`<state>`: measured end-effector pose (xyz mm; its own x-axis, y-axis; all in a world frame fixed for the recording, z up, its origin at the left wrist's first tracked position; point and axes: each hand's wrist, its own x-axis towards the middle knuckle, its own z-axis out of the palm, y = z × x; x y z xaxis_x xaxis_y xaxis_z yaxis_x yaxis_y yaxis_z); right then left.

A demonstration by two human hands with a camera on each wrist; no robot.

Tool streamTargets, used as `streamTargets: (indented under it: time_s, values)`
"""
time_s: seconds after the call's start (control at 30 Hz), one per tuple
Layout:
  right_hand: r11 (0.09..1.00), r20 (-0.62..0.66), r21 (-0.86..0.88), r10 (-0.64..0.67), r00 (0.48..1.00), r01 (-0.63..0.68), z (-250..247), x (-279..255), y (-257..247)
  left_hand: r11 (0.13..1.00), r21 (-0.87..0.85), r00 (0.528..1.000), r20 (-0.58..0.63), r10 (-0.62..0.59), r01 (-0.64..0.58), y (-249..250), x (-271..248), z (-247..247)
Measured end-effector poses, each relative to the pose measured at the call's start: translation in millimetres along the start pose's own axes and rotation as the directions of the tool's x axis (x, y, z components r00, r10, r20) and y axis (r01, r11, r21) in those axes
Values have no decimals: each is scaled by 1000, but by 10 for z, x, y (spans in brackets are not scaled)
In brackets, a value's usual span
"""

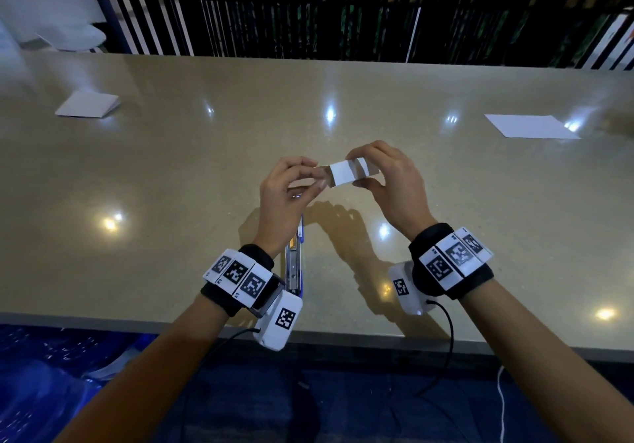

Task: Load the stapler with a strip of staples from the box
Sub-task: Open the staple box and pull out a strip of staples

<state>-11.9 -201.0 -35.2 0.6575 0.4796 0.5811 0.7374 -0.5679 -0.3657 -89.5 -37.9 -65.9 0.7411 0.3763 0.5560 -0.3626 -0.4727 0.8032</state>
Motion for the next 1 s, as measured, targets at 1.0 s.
streamTargets:
  time_s: [1.0]
  values:
    - [989, 54, -149, -14, 998, 22, -105, 7, -96, 998, -54, 998, -37, -44, 42, 41, -62, 2]
